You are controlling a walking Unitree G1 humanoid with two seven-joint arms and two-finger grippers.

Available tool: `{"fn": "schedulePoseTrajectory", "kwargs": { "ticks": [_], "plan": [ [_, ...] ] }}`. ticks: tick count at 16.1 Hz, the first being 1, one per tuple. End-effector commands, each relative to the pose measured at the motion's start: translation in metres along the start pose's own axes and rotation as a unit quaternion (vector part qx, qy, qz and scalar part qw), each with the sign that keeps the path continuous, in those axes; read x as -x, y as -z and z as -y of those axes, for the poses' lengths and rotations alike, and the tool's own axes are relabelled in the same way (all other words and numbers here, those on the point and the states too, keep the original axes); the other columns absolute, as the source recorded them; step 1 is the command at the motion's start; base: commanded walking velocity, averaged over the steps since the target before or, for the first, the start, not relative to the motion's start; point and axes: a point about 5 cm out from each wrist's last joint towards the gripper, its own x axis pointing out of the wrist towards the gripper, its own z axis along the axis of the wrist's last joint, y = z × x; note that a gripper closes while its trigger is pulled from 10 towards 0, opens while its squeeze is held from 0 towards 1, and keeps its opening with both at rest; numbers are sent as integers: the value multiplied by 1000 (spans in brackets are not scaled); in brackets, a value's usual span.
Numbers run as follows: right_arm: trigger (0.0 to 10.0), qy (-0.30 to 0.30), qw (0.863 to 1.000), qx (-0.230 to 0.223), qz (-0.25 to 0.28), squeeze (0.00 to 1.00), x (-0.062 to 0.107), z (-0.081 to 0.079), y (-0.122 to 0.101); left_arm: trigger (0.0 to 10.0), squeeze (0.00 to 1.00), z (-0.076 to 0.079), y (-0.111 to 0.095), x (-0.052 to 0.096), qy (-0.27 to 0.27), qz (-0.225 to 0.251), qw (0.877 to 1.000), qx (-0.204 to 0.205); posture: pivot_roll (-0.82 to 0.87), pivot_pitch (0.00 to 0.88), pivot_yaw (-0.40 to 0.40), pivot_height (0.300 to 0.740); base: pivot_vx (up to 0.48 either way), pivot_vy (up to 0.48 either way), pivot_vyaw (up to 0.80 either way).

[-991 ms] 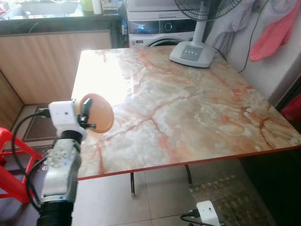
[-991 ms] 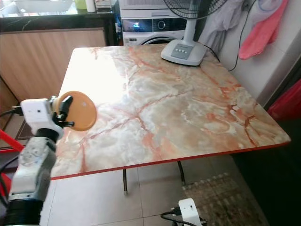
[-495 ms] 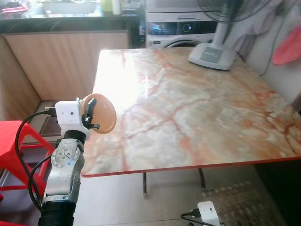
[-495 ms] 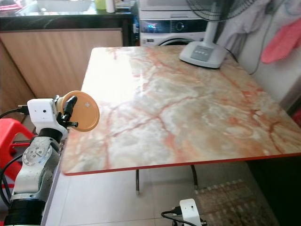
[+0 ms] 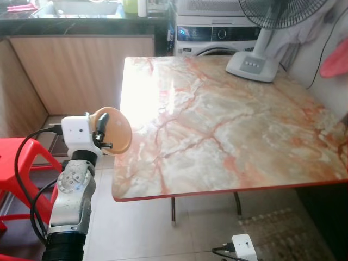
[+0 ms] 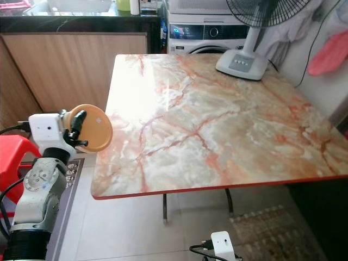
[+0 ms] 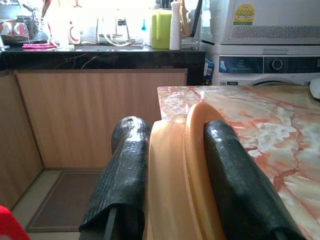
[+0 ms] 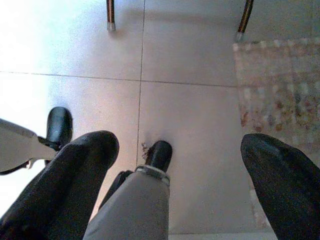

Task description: Restocking fridge

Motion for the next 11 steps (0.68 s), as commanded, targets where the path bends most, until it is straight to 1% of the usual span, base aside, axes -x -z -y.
{"fn": "schedulePoseTrajectory", "kwargs": {
  "ticks": [1, 11],
  "plan": [
    [10000, 5, 1000, 2, -4, 0, 0, 3, 0, 10000, 0, 2, -5, 0, -1, 12, 1000, -8, 69, 0, -10, 740, 0, 300, 0],
    [10000, 7, 1000, -4, 0, 0, 0, 3, 0, 10000, 0, 1, -4, -1, -3, 14, 1000, 2, 69, 0, -8, 740, 0, 301, 0]
  ]
}}
